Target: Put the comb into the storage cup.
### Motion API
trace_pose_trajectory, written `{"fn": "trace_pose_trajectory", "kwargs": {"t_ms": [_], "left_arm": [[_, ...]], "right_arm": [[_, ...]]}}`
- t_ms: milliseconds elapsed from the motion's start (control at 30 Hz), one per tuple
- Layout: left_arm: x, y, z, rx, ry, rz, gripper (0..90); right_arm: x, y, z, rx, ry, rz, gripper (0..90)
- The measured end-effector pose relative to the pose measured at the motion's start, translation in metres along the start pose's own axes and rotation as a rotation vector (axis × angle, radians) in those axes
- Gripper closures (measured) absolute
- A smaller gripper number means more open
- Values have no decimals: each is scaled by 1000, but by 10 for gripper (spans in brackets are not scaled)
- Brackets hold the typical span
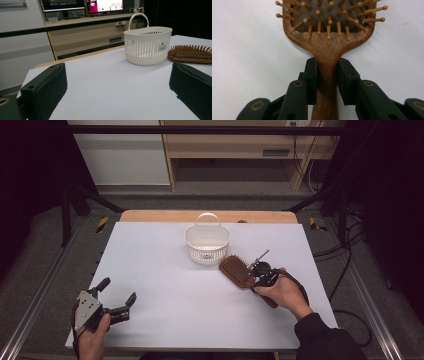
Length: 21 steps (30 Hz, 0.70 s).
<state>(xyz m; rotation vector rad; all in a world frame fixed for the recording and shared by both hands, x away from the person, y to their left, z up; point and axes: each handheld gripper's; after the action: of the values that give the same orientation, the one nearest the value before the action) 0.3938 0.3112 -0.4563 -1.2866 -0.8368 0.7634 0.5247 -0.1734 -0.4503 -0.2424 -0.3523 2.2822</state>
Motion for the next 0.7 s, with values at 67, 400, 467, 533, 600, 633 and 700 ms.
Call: {"fn": "trace_pose_trajectory", "kwargs": {"t_ms": [67, 400, 467, 533, 600, 633, 700], "left_arm": [[0, 0, 0, -1, -1, 1, 12], [2, 0, 1, -7, -6, 7, 12], [2, 0, 1, -5, -5, 7, 12], [1, 0, 1, -4, -3, 4, 12], [0, 0, 1, -2, -2, 1, 12], [0, 0, 1, 0, -2, 3, 12], [-1, -1, 1, 0, 0, 9, 12]], "right_arm": [[-1, -2, 0, 13, -5, 16, 724], [1, 4, 3, -5, 0, 39, 729], [2, 9, 4, -23, 3, 47, 729], [2, 15, 7, -54, 8, 46, 729], [2, 19, 9, -74, 3, 43, 729], [3, 21, 11, -86, 7, 45, 729], [5, 27, 16, -123, 10, 41, 729]]}}
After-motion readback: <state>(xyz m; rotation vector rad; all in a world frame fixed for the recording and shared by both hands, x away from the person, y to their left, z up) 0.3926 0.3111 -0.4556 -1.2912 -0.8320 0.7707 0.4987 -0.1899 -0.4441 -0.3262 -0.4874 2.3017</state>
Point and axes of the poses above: each handheld gripper's, and its own axes: z roughly backward along the jaws, y roughly out of its underside, x roughly to its left, and after that the axes turned 3 degrees about y, right-handed
